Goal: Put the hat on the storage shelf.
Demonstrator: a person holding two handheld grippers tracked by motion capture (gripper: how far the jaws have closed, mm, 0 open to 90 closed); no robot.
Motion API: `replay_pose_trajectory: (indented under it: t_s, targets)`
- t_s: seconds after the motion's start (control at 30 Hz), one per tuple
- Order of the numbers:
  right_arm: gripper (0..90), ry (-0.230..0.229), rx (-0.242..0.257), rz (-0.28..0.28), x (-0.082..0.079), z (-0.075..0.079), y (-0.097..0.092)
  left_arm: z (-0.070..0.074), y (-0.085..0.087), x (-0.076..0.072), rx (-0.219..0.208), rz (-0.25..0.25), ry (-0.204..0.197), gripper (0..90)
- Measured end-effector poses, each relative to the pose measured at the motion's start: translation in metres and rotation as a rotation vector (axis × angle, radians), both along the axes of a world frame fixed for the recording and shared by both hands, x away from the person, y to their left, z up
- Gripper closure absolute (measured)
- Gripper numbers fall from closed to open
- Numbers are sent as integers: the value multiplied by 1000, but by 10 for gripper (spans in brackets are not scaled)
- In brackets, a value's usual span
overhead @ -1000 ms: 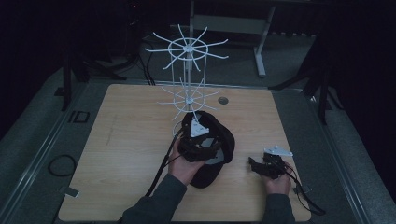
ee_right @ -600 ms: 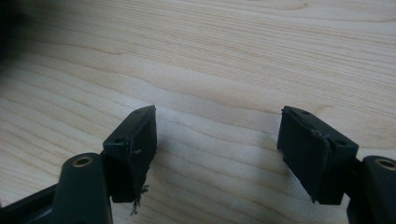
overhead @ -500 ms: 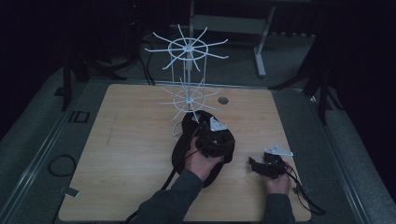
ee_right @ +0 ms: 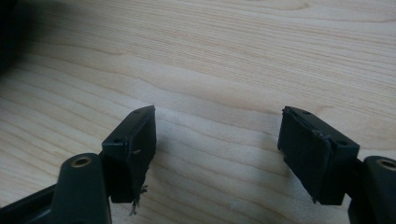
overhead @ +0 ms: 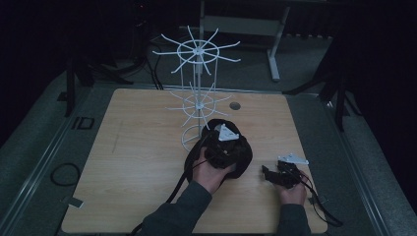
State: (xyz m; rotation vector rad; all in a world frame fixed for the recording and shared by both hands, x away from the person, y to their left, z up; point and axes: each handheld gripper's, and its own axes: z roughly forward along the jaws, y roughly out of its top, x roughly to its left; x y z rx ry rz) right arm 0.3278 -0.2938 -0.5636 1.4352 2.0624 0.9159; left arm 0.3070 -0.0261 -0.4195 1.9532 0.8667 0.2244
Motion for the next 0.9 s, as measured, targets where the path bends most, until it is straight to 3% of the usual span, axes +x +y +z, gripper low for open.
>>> replay_pose_trajectory:
  t_s: [0.13,0.67,0.73,0.9]
  targets:
    - [273,0,0,1,0,0,0,10,3,-5,-1,-38,-28,877]
    - [272,1,0,2,0,0,0,37,10,-9,-58,-121,-43,877]
    - [271,1,0,2,0,0,0,43,12,-8,-76,-148,-58,876]
    - [271,1,2,1,0,0,0,47,15,-5,-114,-186,-45,876]
